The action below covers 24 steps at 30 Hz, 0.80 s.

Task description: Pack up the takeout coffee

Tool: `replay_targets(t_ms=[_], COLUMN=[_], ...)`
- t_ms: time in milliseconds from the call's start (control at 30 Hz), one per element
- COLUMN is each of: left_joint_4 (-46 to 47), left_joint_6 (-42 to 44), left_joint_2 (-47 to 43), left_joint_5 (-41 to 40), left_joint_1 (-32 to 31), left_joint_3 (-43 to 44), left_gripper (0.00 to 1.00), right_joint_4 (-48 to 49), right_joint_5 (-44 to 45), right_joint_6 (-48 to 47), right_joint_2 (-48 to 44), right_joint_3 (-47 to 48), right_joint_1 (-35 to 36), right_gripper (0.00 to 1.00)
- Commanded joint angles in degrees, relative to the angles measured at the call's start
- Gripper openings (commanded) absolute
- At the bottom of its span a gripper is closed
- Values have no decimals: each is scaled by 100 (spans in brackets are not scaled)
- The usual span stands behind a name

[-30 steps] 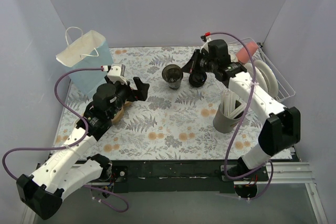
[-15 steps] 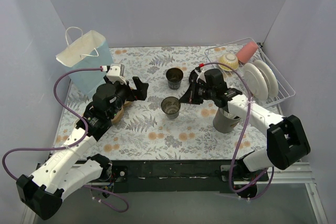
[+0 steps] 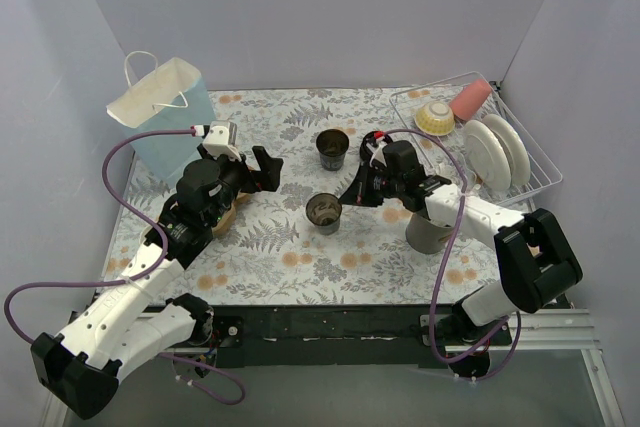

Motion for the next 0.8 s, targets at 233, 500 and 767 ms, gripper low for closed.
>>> replay_targets(t_ms=[233, 500, 767], left_joint_4=[14, 5, 5], left_joint_6=[62, 44, 36], left_joint_2=[-116, -142, -169], left_joint_5=[-44, -18, 53], left_joint_1=[-18, -18, -18], left_joint_3=[-7, -7, -7], left_gripper=[98, 98, 98], right_joint_4=[-777, -1823, -2483], right_joint_5=[1018, 2968, 3780], right_joint_6=[-747, -2171, -2788], right_joint_2=[-196, 322, 1675], right_joint_3=[665, 2412, 3926], right_joint_1=[23, -30, -258], right_gripper=[28, 38, 42])
